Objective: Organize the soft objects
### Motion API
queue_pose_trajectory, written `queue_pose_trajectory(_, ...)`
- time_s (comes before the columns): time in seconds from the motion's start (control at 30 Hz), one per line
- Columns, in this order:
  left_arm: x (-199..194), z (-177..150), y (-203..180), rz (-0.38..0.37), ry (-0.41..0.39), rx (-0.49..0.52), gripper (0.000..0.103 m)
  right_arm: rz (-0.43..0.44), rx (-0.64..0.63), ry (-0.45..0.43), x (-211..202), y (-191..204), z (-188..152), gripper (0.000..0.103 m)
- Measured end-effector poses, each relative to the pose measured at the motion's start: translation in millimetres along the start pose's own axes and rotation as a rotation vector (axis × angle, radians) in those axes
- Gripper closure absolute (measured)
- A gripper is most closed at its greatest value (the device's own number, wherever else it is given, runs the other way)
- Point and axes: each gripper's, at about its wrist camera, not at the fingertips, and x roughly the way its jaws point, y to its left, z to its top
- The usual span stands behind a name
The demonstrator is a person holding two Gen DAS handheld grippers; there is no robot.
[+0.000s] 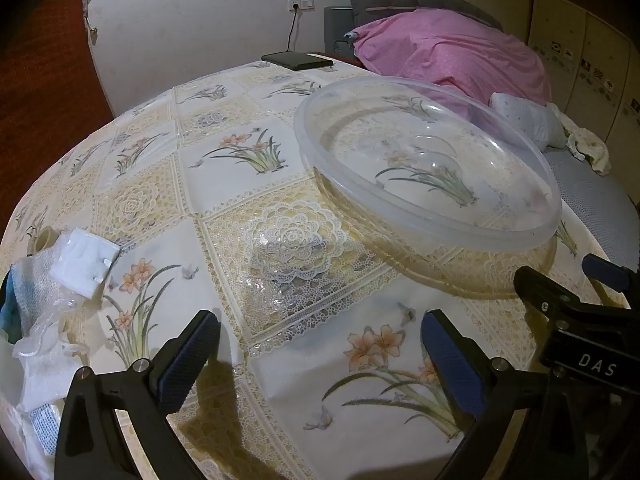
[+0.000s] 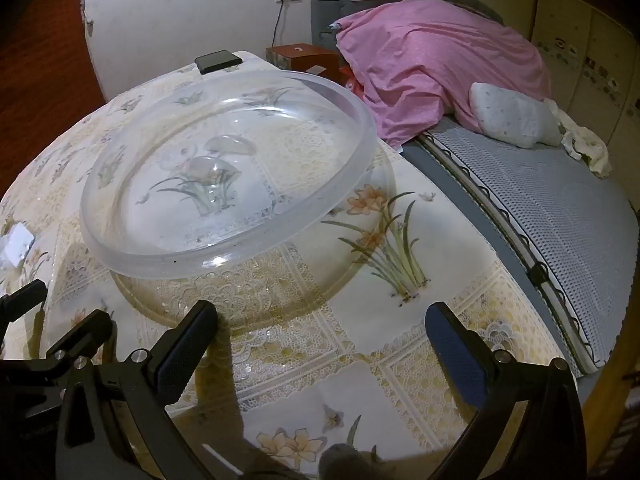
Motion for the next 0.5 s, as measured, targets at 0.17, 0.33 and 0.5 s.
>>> queue_pose_trajectory(0.17,-0.2,0.1,-0.2,0.002,0.0,0.001,0.0,0.005,-0.007,-0.001,0.5,-2.1,0.8,0.0)
queue_pose_trajectory(0.33,-1.2,-0.8,0.1,0.005,-0.002,-0.006,0.0,0.02,-0.027,-0.003,-1.4,-11.4,-2.0,0.0)
queue_pose_trajectory(0.5,-1.9,-3.2,0.1,0.013,-0.004,-0.015,0.0,0.034,-0.074,-0.006,0.4,-4.1,-1.1,0.0)
